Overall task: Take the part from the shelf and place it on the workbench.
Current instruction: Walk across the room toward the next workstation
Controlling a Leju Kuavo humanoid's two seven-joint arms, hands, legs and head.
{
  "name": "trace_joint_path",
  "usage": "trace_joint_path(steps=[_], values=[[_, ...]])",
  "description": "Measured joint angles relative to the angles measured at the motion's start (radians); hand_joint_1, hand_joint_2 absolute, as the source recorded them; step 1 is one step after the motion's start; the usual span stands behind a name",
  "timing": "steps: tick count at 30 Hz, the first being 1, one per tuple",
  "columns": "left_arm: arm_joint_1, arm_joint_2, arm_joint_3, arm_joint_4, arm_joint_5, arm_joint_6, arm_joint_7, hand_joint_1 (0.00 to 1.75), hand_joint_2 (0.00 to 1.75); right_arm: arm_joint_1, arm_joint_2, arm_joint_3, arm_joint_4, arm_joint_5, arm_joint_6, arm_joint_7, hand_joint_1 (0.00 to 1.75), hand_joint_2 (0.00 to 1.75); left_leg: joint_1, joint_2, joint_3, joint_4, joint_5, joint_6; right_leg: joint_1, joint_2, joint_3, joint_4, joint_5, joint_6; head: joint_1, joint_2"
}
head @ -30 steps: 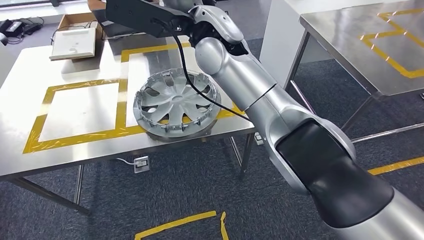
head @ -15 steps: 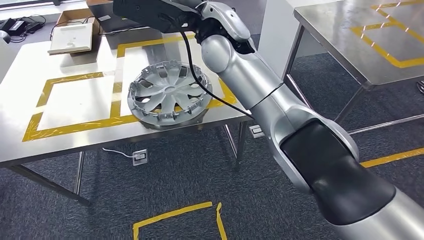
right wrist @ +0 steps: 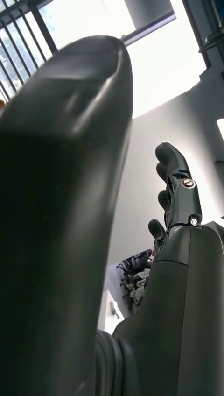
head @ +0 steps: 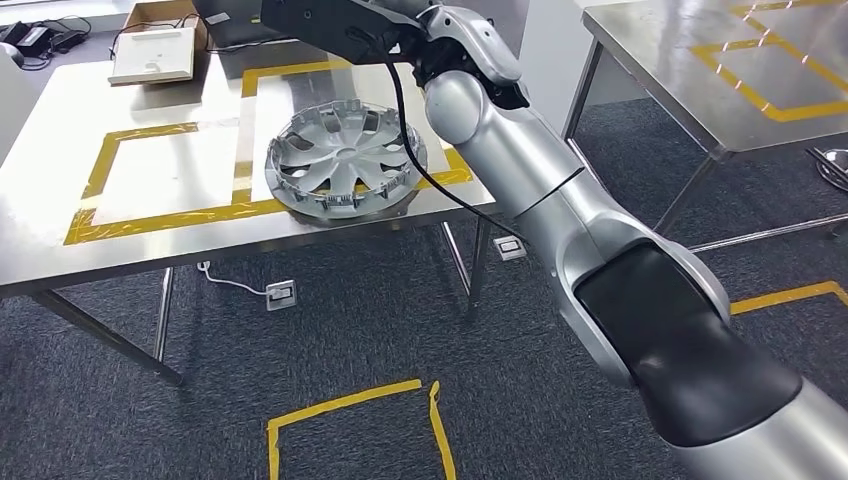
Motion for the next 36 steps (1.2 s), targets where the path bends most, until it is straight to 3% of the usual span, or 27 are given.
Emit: trace_joint_path(steps=[1, 3, 4, 6, 8, 9, 10, 11, 12, 14, 15, 16, 18, 19, 20, 21, 23, 24, 25, 26, 27, 28, 30, 31, 32, 34, 36], values=[[0.0, 0.0, 0.0, 0.0, -0.001, 0.0, 0.0, 0.0, 0.0, 0.001, -0.001, -0.001, 0.001, 0.0, -0.004, -0.003, 0.0, 0.0, 0.0, 0.0, -0.002, -0.001, 0.007, -0.007, 0.003, 0.001, 0.006, -0.016, -0.005, -0.008, 0.0, 0.0], [0.002, 0.0, 0.001, 0.0, -0.004, 0.0, 0.001, 0.0, 0.0, 0.002, -0.004, -0.003, 0.004, 0.0, -0.014, -0.008, 0.0, 0.0, 0.002, -0.001, -0.004, -0.006, 0.019, -0.02, 0.004, 0.0, -0.003, -0.021, 0.011, -0.024, 0.003, 0.0], [0.003, 0.0, 0.001, 0.001, -0.006, 0.0, 0.003, 0.0, 0.0, 0.002, -0.005, -0.003, 0.007, 0.001, -0.018, -0.01, 0.0, 0.0, 0.003, -0.002, -0.01, -0.001, 0.009, -0.026, 0.003, -0.002, -0.01, -0.025, 0.023, -0.031, 0.002, 0.0], [0.003, -0.001, 0.001, 0.001, -0.009, -0.001, 0.005, 0.0, 0.0, 0.003, -0.007, -0.006, 0.014, 0.003, -0.026, -0.014, 0.0, 0.0, 0.006, -0.003, -0.037, 0.064, -0.065, -0.035, -0.002, -0.004, -0.032, -0.031, 0.049, -0.042, -0.001, 0.0], [0.003, -0.001, 0.001, 0.002, -0.011, -0.002, 0.006, 0.0, 0.0, 0.005, -0.009, -0.01, 0.021, 0.004, -0.03, -0.016, 0.0, 0.0, 0.007, -0.004, -0.07, 0.19, -0.158, -0.043, -0.002, -0.004, -0.061, -0.031, 0.074, -0.046, -0.002, 0.0], [0.003, -0.001, 0.001, 0.002, -0.012, -0.003, 0.007, 0.0, 0.0, 0.009, -0.009, -0.011, 0.025, 0.004, -0.031, -0.018, 0.0, 0.0, 0.008, -0.004, -0.076, 0.243, -0.178, -0.045, -0.002, -0.004, -0.076, -0.031, 0.085, -0.045, -0.003, 0.0], [0.003, 0.0, 0.001, 0.002, -0.013, -0.003, 0.007, 0.0, 0.0, 0.013, -0.011, -0.013, 0.028, 0.004, -0.033, -0.019, 0.0, 0.0, 0.008, -0.004, -0.069, 0.271, -0.176, -0.046, -0.002, -0.004, -0.091, -0.03, 0.097, -0.043, -0.002, 0.0], [0.003, 0.0, 0.001, 0.002, -0.015, -0.003, 0.007, 0.0, 0.0, 0.016, -0.012, -0.014, 0.031, 0.004, -0.035, -0.021, 0.0, 0.0, 0.008, -0.004, -0.045, 0.265, -0.157, -0.046, -0.003, -0.004, -0.105, -0.03, 0.108, -0.041, -0.003, 0.0], [0.002, 0.0, 0.001, 0.001, -0.016, -0.003, 0.008, 0.0, 0.0, 0.018, -0.014, -0.015, 0.032, 0.005, -0.038, -0.023, 0.0, 0.0, 0.009, -0.003, -0.004, 0.225, -0.135, -0.045, -0.003, -0.004, -0.118, -0.029, 0.119, -0.038, -0.002, 0.0], [0.0, 0.001, 0.001, 0.001, -0.018, -0.003, 0.008, 0.0, 0.0, 0.019, -0.016, -0.017, 0.034, 0.006, -0.041, -0.027, 0.0, 0.0, 0.007, -0.005, 0.098, 0.095, -0.13, -0.037, -0.003, -0.004, -0.139, -0.028, 0.14, -0.028, -0.002, 0.0], [-0.001, 0.0, 0.001, 0.001, -0.018, -0.003, 0.008, 0.0, 0.0, 0.02, -0.017, -0.019, 0.034, 0.007, -0.041, -0.027, 0.0, 0.0, 0.004, -0.007, 0.131, 0.043, -0.138, -0.03, -0.003, -0.004, -0.143, -0.029, 0.15, -0.021, 0.0, 0.0], [-0.002, 0.0, 0.001, 0.001, -0.019, -0.003, 0.008, 0.0, 0.0, 0.021, -0.018, -0.02, 0.034, 0.008, -0.041, -0.027, 0.0, 0.0, 0.0, -0.009, 0.147, 0.014, -0.148, -0.022, -0.003, -0.005, -0.145, -0.032, 0.159, -0.014, -0.001, 0.0], [-0.001, -0.001, 0.001, 0.002, -0.019, -0.003, 0.008, 0.0, 0.0, 0.026, -0.021, -0.022, 0.035, 0.01, -0.041, -0.026, 0.0, 0.0, -0.003, -0.009, 0.14, 0.003, -0.135, -0.004, -0.005, -0.005, -0.145, -0.041, 0.177, 0.0, 0.0, 0.0], [-0.001, -0.001, 0.001, 0.002, -0.019, -0.003, 0.008, 0.0, 0.0, 0.029, -0.024, -0.023, 0.037, 0.01, -0.042, -0.026, 0.0, 0.0, -0.002, -0.007, 0.135, 0.0, -0.125, 0.005, -0.006, -0.004, -0.149, -0.038, 0.172, 0.006, 0.0, 0.0], [-0.002, -0.001, 0.001, 0.001, -0.019, -0.002, 0.008, 0.0, 0.0, 0.032, -0.028, -0.024, 0.041, 0.008, -0.042, -0.025, 0.0, 0.0, 0.0, -0.005, 0.126, -0.004, -0.112, 0.014, -0.006, -0.003, -0.158, -0.02, 0.148, 0.01, 0.001, 0.0], [-0.002, -0.001, 0.001, 0.001, -0.019, 0.0, 0.008, 0.0, 0.0, 0.036, -0.032, -0.026, 0.048, 0.006, -0.043, -0.027, 0.0, 0.0, 0.002, -0.002, 0.115, -0.007, -0.098, 0.021, -0.006, -0.003, -0.172, 0.018, 0.106, 0.013, 0.002, 0.0], [-0.001, 0.0, 0.002, 0.0, -0.019, 0.002, 0.008, 0.0, 0.0, 0.049, -0.036, -0.029, 0.067, 0.0, -0.045, -0.034, 0.0, 0.0, 0.001, -0.001, 0.085, -0.007, -0.072, 0.03, -0.006, -0.003, -0.206, 0.143, 0.003, 0.018, 0.003, 0.0], [0.0, 0.0, 0.002, 0.0, -0.019, 0.003, 0.008, 0.0, 0.0, 0.059, -0.038, -0.032, 0.079, -0.003, -0.047, -0.038, 0.0, 0.0, -0.001, -0.001, 0.068, -0.006, -0.059, 0.031, -0.006, -0.003, -0.217, 0.204, -0.026, 0.02, 0.004, 0.0], [0.001, 0.0, 0.002, 0.0, -0.02, 0.003, 0.009, 0.0, 0.0, 0.069, -0.04, -0.036, 0.092, -0.006, -0.05, -0.041, 0.0, 0.0, -0.002, -0.001, 0.051, -0.005, -0.046, 0.032, -0.006, -0.003, -0.215, 0.243, -0.033, 0.02, 0.004, 0.0], [0.002, 0.0, 0.003, 0.0, -0.021, 0.003, 0.01, 0.0, 0.0, 0.079, -0.042, -0.041, 0.106, -0.011, -0.055, -0.044, 0.0, 0.0, -0.003, -0.001, 0.034, -0.003, -0.034, 0.032, -0.005, -0.003, -0.198, 0.25, -0.018, 0.018, 0.006, 0.0], [0.003, 0.0, 0.003, 0.0, -0.023, 0.003, 0.012, 0.0, 0.0, 0.087, -0.044, -0.046, 0.123, -0.016, -0.06, -0.046, 0.0, 0.0, -0.004, -0.001, 0.019, -0.002, -0.022, 0.031, -0.003, -0.002, -0.161, 0.219, 0.008, 0.013, 0.008, 0.0], [0.003, 0.0, 0.004, 0.0, -0.025, 0.003, 0.014, 0.0, 0.0, 0.093, -0.047, -0.052, 0.14, -0.022, -0.064, -0.047, 0.0, 0.0, -0.005, -0.001, 0.007, -0.001, -0.012, 0.029, 0.001, -0.002, -0.11, 0.162, 0.025, 0.005, 0.01, 0.0], [0.003, -0.001, 0.004, 0.0, -0.027, 0.003, 0.018, 0.0, 0.0, 0.106, -0.053, -0.067, 0.173, -0.039, -0.069, -0.048, 0.0, 0.0, -0.007, -0.001, -0.009, -0.001, 0.009, 0.021, 0.01, -0.005, -0.015, 0.026, 0.016, -0.013, 0.013, 0.0], [0.004, -0.002, 0.004, 0.0, -0.028, 0.003, 0.019, 0.0, 0.0, 0.115, -0.057, -0.078, 0.19, -0.051, -0.071, -0.05, 0.0, 0.0, -0.004, -0.001, -0.011, -0.004, 0.019, 0.015, 0.014, -0.007, 0.01, -0.016, 0.005, -0.02, 0.016, 0.0], [0.004, -0.003, 0.005, 0.0, -0.028, 0.003, 0.02, 0.0, 0.0, 0.127, -0.062, -0.09, 0.209, -0.065, -0.071, -0.053, 0.0, 0.0, -0.002, -0.001, -0.012, -0.009, 0.029, 0.009, 0.018, -0.008, 0.017, -0.038, 0.001, -0.024, 0.018, 0.0], [0.008, -0.003, 0.006, 0.0, -0.026, 0.003, 0.019, 0.0, 0.0, 0.171, -0.073, -0.116, 0.248, -0.094, -0.067, -0.057, 0.0, 0.0, 0.002, -0.003, -0.012, -0.018, 0.041, -0.003, 0.018, -0.011, 0.016, -0.054, 0.026, -0.032, 0.024, 0.0], [0.015, -0.004, 0.007, 0.001, -0.023, 0.003, 0.016, 0.0, 0.0, 0.241, -0.081, -0.146, 0.286, -0.122, -0.058, -0.047, 0.0, 0.0, 0.003, -0.006, -0.029, 0.021, -0.009, -0.011, 0.009, -0.015, 0.009, -0.073, 0.057, -0.04, 0.024, 0.0]])
